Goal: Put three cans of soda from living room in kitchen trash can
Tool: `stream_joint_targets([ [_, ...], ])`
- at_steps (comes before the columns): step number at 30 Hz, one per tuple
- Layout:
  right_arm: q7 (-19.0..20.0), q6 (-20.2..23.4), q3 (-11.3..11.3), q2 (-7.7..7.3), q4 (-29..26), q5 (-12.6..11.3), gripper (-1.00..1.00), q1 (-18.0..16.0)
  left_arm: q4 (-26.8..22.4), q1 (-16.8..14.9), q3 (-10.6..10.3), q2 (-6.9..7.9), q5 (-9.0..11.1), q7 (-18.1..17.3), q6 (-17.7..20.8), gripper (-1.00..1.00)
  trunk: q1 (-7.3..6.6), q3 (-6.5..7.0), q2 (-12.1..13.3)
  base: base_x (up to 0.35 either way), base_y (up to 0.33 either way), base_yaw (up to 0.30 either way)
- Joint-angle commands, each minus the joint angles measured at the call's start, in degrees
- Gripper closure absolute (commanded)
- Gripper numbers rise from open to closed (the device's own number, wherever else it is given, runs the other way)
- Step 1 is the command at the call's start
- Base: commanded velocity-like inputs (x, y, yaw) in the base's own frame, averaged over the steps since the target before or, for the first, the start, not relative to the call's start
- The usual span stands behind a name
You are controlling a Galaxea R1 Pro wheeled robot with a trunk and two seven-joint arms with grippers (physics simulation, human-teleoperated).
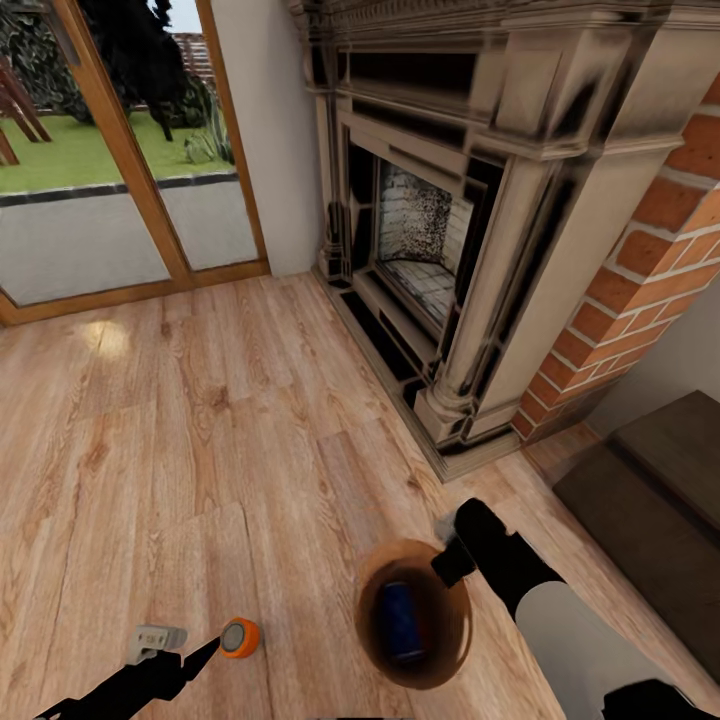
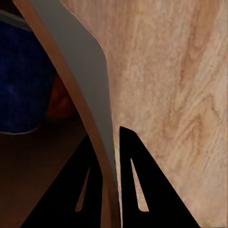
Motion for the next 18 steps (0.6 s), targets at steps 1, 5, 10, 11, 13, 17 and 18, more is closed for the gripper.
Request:
stream_joint_targets([
  [1,0.2,0.5,-0.2,0.02,0.0,-9.2,1.0,0.0,0.0,0.0,0.0,0.0,0.0,0.0,0.0,-1.0,-0.01,0.01,0.0,0.0,0.0,0.0],
  [5,0.2,0.5,-0.2,0.02,0.0,-9.1,1.0,0.0,0.0,0.0,0.0,0.0,-0.1,0.0,0.0,-1.0,-0.01,0.01,0.0,0.0,0.0,0.0],
  [10,0.2,0.5,-0.2,0.09,0.0,-9.1,1.0,0.0,0.0,0.0,-0.1,-0.01,-0.2,0.0,0.0,-1.0,-0.01,0.01,0.0,0.0,0.0,0.0],
  [11,0.2,0.5,-0.2,0.1,0.0,-9.1,1.0,0.0,0.0,0.0,-0.1,-0.01,-0.2,0.0,0.0,-1.0,-0.01,0.01,0.0,0.0,0.0,0.0],
  [13,0.1,0.5,-0.2,0.1,0.0,-9.1,1.0,0.0,0.0,0.0,-0.1,-0.01,-0.2,0.0,0.0,-1.0,-0.01,0.01,0.0,0.0,0.0,0.0],
  [17,0.1,0.5,-0.2,0.11,0.0,-9.1,1.0,0.0,0.0,0.0,-0.1,-0.01,-0.2,0.0,0.0,-1.0,-0.01,0.01,0.0,0.0,0.0,0.0],
  [18,0.1,0.5,-0.2,0.11,0.0,-9.1,1.0,0.0,0.0,0.0,-0.1,-0.01,-0.2,0.0,0.0,-1.0,-0.01,0.01,0.0,0.0,0.0,0.0],
])
